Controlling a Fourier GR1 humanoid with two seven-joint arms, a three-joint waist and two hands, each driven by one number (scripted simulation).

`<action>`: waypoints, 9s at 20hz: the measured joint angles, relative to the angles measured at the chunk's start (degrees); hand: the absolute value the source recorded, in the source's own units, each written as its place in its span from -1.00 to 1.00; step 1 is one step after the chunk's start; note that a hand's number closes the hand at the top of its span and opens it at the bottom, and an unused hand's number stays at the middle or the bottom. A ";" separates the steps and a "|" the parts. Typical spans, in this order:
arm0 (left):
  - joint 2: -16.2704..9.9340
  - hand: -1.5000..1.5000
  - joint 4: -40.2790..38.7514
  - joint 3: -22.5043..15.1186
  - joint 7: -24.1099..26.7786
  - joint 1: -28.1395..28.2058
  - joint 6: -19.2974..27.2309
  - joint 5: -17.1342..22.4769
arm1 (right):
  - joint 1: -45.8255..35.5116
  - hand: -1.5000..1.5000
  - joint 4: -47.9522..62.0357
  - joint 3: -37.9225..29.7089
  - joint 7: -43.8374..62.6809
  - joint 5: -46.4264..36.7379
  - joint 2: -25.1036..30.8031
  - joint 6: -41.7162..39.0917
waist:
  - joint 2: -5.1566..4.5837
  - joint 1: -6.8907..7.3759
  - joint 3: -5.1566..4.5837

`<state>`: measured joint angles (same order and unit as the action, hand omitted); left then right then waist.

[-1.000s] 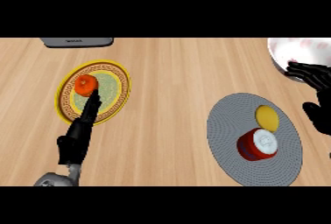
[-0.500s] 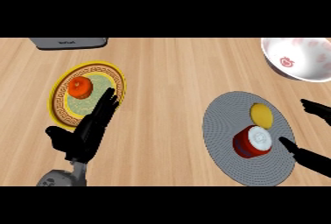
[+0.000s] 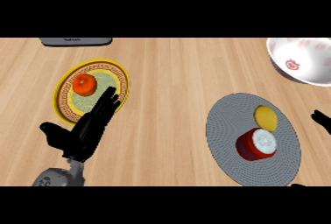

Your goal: Pick the can from the placemat and place it in the bowl

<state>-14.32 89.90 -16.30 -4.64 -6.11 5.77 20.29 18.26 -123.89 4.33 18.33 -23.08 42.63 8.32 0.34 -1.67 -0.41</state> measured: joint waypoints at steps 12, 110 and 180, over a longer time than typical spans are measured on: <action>1.23 0.00 -1.91 -0.08 -1.20 -3.44 -2.14 0.01 | -14.80 -1.00 -8.37 10.45 41.32 0.90 1.06 -18.84 | -0.67 3.20 0.16; 8.85 0.00 0.85 10.45 -5.60 -0.23 -10.77 -8.11 | -30.91 1.00 9.72 -15.68 0.16 -11.39 -3.75 -32.42 | -0.23 1.49 0.38; 10.00 0.00 1.72 12.62 -4.59 3.37 -10.86 -9.74 | -42.01 1.00 95.30 -53.00 -66.53 13.69 4.09 -33.30 | 0.97 -2.73 0.22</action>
<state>-4.32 91.62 -3.69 -9.22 -2.74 -5.09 10.56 -23.75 -28.58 -48.66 -48.20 -9.39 46.72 -24.97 1.31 -4.40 -0.19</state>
